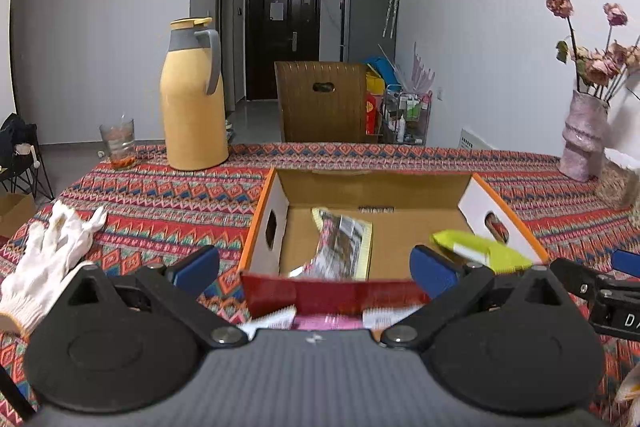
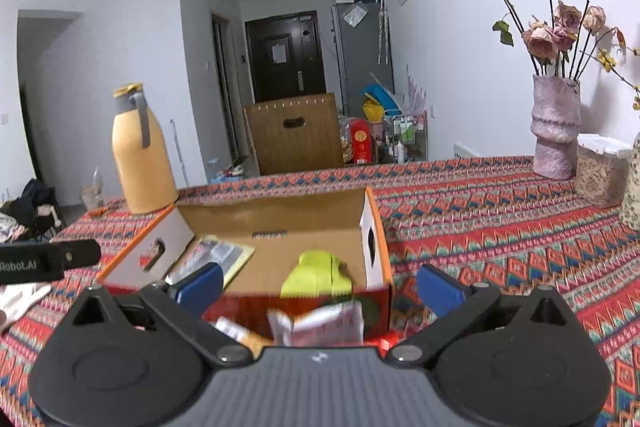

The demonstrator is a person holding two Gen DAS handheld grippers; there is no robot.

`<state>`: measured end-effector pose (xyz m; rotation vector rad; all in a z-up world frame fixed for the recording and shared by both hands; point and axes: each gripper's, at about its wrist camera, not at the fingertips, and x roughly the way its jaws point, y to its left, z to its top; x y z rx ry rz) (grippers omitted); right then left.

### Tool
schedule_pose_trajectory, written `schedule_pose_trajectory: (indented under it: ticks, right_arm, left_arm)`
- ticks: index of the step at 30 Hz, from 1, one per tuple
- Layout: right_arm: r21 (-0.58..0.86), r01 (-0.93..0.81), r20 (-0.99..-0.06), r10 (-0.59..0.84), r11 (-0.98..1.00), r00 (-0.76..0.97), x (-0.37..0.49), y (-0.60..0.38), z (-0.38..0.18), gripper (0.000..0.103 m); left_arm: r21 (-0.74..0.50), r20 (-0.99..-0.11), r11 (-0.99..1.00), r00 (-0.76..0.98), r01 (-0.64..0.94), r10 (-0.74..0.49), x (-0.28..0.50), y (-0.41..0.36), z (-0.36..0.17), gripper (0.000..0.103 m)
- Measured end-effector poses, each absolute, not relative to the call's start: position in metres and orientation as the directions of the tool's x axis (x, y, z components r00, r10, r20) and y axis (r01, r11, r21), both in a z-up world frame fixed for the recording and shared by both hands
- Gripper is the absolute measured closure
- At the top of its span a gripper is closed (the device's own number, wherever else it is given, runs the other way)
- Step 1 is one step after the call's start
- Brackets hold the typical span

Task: Organize snacks
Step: 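Withdraw both grippers from the box back toward the snack pile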

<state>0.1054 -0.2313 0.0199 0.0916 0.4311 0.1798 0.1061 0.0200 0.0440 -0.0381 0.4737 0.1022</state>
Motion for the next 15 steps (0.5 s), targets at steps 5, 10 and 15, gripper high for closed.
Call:
schedule_pose_trajectory:
  ticks: [5,10,15]
  right_arm:
    - [0.12,-0.168,-0.428,0.204,0.978,0.88,0.074,-0.23,0.011,0.0]
    - [0.118,-0.189,-0.445,0.223,0.975,0.867,0.044,-0.228,0.002,0.0]
    - [0.106,-0.226,-0.468,0.249,0.968,0.848,0.015,-0.225,-0.01,0.0]
  left_arm:
    - [-0.019,-0.467,0.995,0.881,-0.097,0.077,0.072,0.022,0.036,0.0]
    - [-0.036,-0.485,0.995,0.872,-0.09,0.062,0.043,0.023,0.025,0.0]
    - [-0.033,-0.515,0.996,0.856,-0.079,0.051,0.019,0.022,0.01,0.0]
